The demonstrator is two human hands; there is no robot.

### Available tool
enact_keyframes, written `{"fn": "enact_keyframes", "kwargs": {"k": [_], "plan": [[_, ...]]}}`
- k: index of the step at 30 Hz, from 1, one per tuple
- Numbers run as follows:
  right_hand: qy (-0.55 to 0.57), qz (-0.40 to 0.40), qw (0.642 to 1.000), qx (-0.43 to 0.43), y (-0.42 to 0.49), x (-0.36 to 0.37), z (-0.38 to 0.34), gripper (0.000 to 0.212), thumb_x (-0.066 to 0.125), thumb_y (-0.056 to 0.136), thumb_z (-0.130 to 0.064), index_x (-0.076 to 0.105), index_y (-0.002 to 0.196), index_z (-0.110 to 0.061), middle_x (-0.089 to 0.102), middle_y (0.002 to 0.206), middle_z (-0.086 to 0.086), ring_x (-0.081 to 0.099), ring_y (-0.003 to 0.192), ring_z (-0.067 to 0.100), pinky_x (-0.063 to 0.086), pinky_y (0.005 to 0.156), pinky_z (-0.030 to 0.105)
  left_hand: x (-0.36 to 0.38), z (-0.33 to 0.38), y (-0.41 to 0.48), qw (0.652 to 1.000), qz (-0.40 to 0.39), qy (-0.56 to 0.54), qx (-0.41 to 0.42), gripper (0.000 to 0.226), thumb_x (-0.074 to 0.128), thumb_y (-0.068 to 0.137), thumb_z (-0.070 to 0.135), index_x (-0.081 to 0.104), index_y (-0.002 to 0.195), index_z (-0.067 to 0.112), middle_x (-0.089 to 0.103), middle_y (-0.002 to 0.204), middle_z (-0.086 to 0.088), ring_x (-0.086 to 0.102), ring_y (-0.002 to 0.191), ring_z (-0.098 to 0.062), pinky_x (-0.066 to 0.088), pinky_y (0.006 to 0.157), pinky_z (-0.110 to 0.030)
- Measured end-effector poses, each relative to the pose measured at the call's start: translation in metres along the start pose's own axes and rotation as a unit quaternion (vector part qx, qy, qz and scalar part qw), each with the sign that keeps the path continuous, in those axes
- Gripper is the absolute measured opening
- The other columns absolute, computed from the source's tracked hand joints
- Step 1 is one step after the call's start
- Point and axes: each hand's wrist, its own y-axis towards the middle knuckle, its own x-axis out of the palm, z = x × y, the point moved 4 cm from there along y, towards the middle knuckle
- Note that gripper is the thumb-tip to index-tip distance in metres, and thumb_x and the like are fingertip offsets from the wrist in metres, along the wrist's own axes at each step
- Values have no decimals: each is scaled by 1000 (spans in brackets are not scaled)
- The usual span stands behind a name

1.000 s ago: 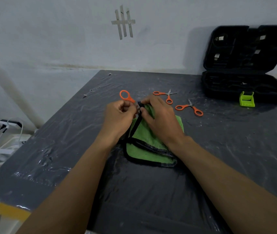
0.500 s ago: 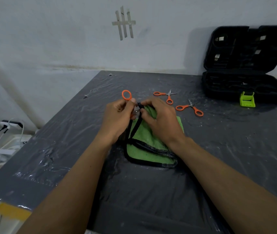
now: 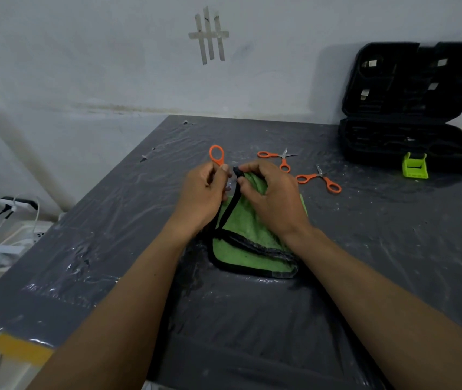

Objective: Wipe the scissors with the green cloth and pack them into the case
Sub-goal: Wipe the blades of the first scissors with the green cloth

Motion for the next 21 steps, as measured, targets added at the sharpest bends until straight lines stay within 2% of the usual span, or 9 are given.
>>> {"fn": "enact_keyframes", "kwargs": {"k": [4, 9, 12, 14, 18, 21], "plan": [[15, 13, 1000, 23, 1, -2, 2, 13, 66, 86, -7, 67, 99, -7, 66, 93, -5, 54, 87, -4, 37, 78, -1, -1, -6, 3, 999, 12, -37, -25, 26, 48, 98, 21, 64, 84, 5, 61, 64, -1, 61, 52, 2, 46, 50, -12], [35, 22, 998, 46, 2, -2, 5, 12, 66, 87, -9, 67, 99, -11, 61, 89, -16, 55, 84, -9, 38, 77, 0, -1, -7, 3, 996, 15, -78, -28, 28, 51, 97, 16, 66, 87, -5, 61, 70, -12, 63, 57, 0, 52, 57, -16], [43, 32, 997, 50, 2, -4, 6, 10, 66, 87, -11, 66, 97, -11, 60, 86, -17, 55, 82, -8, 38, 75, 1, 0, -7, 2, 993, 25, -105, -36, 27, 52, 96, 14, 65, 88, -8, 59, 68, -8, 62, 55, 0, 51, 57, -13], [43, 26, 998, 47, 2, -3, 5, 10, 65, 88, -11, 65, 97, -11, 61, 87, -14, 54, 86, -5, 39, 76, 4, 0, -6, 1, 992, 26, -115, -43, 25, 52, 96, 15, 67, 88, -4, 59, 68, -5, 61, 55, 0, 50, 58, -13], [77, 32, 995, 53, 1, -3, 3, 11, 65, 88, -10, 64, 99, -13, 60, 90, -20, 58, 90, -3, 44, 79, 7, 0, -2, -2, 990, 25, -127, -49, 22, 52, 96, 18, 69, 92, 5, 61, 68, -2, 64, 58, 0, 45, 55, -8], [113, 50, 989, 76, 1, -3, 5, 14, 65, 87, -10, 63, 98, -18, 61, 91, -22, 60, 89, -6, 45, 81, 10, 2, -1, -4, 987, 39, -144, -61, 21, 53, 96, 21, 69, 93, 8, 66, 69, 2, 66, 63, 1, 45, 55, -8]]}}
